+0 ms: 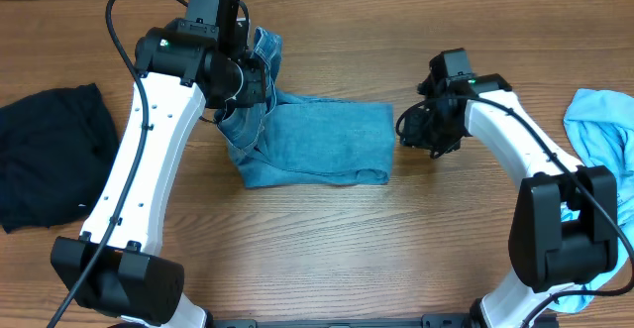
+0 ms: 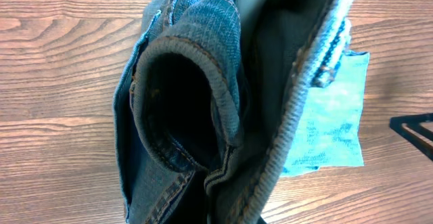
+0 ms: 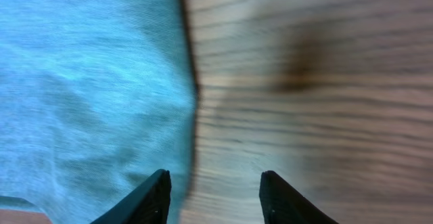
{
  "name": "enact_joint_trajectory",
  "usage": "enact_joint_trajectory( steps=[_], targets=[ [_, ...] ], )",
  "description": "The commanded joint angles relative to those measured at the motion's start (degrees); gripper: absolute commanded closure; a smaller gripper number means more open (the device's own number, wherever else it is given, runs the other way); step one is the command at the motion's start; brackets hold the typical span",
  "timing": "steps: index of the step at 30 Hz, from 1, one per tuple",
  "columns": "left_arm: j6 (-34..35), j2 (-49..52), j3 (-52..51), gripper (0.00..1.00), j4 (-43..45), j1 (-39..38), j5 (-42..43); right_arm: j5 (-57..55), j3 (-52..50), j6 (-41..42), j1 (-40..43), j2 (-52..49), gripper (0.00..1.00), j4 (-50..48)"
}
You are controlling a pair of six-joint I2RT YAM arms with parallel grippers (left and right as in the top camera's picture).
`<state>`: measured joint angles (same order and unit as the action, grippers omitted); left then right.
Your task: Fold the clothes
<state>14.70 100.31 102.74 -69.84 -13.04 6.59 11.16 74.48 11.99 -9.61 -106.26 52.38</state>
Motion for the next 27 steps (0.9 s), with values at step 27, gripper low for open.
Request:
enact_joint_trajectory(
  steps=[27],
  targets=[
    [7.4, -0.3, 10.7, 0.96, -6.3, -2.1, 8.5, 2.9, -5.1, 1.7, -8.4, -11.4, 0.59, -11.0]
  ],
)
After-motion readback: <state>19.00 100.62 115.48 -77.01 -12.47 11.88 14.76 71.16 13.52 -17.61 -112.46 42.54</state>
